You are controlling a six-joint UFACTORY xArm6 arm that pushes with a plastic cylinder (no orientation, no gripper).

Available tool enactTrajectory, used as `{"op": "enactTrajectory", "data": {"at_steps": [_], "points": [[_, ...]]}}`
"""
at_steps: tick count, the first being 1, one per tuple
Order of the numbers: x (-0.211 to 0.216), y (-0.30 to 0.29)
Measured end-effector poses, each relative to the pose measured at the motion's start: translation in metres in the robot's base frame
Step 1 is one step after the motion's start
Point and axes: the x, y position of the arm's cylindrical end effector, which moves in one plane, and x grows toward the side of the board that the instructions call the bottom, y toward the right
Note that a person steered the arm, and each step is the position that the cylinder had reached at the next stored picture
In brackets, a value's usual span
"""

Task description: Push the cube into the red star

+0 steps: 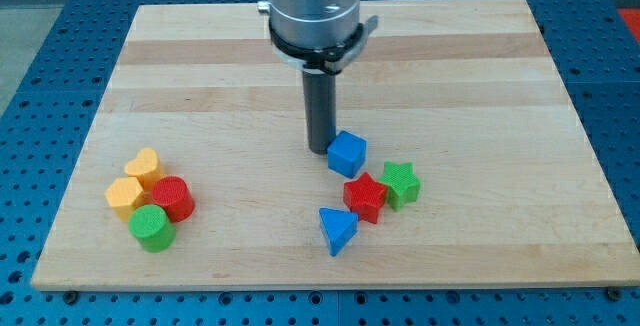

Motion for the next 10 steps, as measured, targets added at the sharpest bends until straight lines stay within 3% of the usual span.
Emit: {"op": "enactTrajectory", "data": {"at_steps": [5,7,10], "points": [[-0.011,0.069],[-0.017,0.132],[0.003,0.117]]}}
